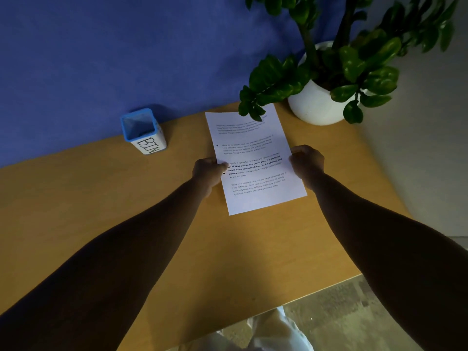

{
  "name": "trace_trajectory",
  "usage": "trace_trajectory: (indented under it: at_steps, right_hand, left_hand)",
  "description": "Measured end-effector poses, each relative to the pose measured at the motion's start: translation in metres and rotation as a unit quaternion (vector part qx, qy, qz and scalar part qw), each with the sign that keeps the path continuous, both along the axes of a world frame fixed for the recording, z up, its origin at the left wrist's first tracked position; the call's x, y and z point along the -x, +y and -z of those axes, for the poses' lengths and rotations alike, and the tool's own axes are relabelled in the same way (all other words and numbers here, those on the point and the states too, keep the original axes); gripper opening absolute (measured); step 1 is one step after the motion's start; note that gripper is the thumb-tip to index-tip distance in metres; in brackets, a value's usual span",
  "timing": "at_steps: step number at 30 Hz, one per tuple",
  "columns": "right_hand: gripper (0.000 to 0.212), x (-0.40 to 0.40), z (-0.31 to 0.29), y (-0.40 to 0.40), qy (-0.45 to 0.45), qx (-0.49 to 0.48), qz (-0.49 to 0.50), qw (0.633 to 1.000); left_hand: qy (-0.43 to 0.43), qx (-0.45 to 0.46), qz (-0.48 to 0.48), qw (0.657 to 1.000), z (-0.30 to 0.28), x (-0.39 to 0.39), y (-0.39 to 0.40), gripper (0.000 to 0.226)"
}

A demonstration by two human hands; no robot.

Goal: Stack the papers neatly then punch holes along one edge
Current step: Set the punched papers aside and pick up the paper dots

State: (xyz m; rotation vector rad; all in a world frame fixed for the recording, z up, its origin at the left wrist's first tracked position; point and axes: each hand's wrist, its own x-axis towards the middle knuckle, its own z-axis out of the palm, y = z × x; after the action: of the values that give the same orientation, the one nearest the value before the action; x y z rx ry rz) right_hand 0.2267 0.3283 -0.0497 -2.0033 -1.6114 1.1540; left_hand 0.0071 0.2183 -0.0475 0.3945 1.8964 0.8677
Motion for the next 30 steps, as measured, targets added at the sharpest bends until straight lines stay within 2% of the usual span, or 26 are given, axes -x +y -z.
trace_trajectory:
  at_steps: [13,18,22,27,30]
  right_hand:
    - [0.028,0.005,0.019,0.039,-0.049,-0.032,-0.008,0.998]
    - [0.029,0.005,0.022,0.036,-0.072,-0.037,0.011,0.997]
    - [0.029,0.005,0.024,0.031,-0.080,-0.043,0.020,0.996]
    - [0.027,0.007,0.022,0.024,-0.114,-0.066,0.003,0.991]
    - [0.032,0.012,0.020,0.012,-0.103,-0.091,-0.015,0.990]
  left_hand:
    - [0.006,-0.005,-0.017,1.000,0.018,-0.001,0.023,0.025]
    - [0.106,-0.017,0.017,0.994,0.019,0.000,0.018,0.036]
    - [0.180,-0.005,0.006,0.984,0.021,-0.001,0.012,0.047]
    - [0.192,0.011,-0.017,0.981,0.023,-0.001,0.004,0.039]
    - [0.196,0.006,-0.020,0.980,0.019,-0.001,-0.002,0.032]
